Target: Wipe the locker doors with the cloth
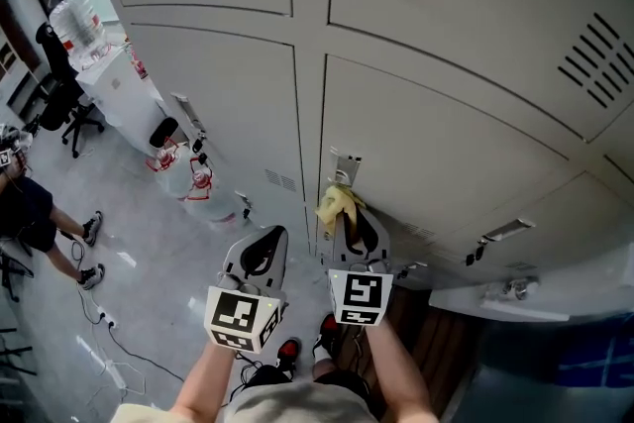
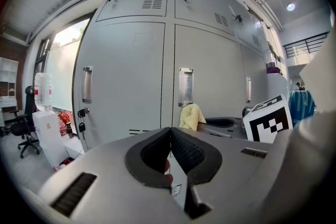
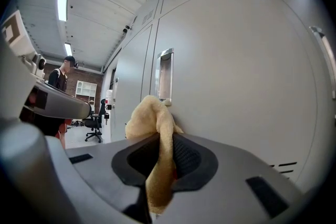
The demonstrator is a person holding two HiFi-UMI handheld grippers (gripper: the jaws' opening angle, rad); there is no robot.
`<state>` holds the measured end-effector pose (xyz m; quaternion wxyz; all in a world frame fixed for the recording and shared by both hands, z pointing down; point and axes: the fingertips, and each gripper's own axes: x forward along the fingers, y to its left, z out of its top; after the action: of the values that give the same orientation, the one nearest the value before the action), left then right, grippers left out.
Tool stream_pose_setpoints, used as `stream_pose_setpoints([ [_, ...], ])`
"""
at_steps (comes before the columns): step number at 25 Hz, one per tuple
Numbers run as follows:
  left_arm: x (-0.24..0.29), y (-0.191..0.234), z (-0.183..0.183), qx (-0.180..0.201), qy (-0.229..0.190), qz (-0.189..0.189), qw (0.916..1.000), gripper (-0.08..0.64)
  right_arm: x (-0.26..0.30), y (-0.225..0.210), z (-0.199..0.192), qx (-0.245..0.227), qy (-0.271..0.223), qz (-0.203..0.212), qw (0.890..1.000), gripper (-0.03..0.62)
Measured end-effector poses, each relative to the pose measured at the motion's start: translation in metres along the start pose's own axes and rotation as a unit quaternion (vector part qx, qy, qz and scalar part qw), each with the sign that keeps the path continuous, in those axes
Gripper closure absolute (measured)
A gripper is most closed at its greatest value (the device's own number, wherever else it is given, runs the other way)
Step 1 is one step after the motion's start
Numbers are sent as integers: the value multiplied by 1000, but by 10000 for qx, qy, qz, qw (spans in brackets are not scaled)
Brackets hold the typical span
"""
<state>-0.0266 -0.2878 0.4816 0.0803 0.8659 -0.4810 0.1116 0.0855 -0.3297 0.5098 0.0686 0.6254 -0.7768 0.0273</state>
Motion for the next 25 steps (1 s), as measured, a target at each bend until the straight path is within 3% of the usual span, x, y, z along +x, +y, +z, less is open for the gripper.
stream_pose_setpoints([
  [25,35,-109,4,268,44,-1167,9928,537,-94,-128,-26,120,147,-1450,9892,522],
])
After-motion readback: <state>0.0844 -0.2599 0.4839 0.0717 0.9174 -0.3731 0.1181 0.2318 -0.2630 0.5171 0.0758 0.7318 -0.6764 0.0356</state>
